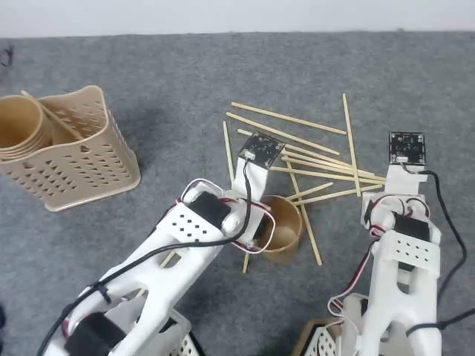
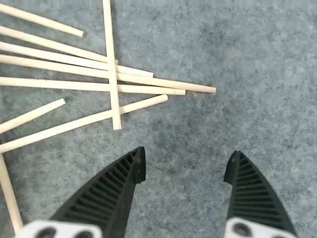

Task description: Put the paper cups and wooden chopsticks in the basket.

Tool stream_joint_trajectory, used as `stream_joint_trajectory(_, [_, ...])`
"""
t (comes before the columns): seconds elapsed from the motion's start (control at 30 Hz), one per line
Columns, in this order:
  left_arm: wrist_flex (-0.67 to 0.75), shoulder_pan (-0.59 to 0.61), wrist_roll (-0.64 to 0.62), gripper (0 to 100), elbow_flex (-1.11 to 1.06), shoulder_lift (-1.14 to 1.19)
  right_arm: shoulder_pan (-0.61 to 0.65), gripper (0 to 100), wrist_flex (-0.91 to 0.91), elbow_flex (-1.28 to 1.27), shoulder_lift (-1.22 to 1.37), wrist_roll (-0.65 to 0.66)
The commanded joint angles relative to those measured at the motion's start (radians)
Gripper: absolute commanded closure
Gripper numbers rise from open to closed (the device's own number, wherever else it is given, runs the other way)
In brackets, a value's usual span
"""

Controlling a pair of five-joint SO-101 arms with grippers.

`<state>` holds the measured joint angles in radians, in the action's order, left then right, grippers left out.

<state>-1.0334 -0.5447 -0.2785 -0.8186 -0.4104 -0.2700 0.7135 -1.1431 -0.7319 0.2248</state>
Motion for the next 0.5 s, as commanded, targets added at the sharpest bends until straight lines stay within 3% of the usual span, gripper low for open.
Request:
stream_joint_trajectory(0.0, [0.026,-0.002,-0.008,99,0.01,-0.008,-0.005,72.9,-0.016,0.005,-0.004,-0.011])
stream_joint_trajectory(0.23, [-0.203,0.127,0.014,99,0.366,-0.166,0.041,72.9,-0.007,0.002,-0.002,-0.011])
stream_joint_trajectory(0.47, [-0.491,0.276,0.242,99,0.72,-0.282,0.044,72.9,-0.016,-0.014,-0.004,-0.011])
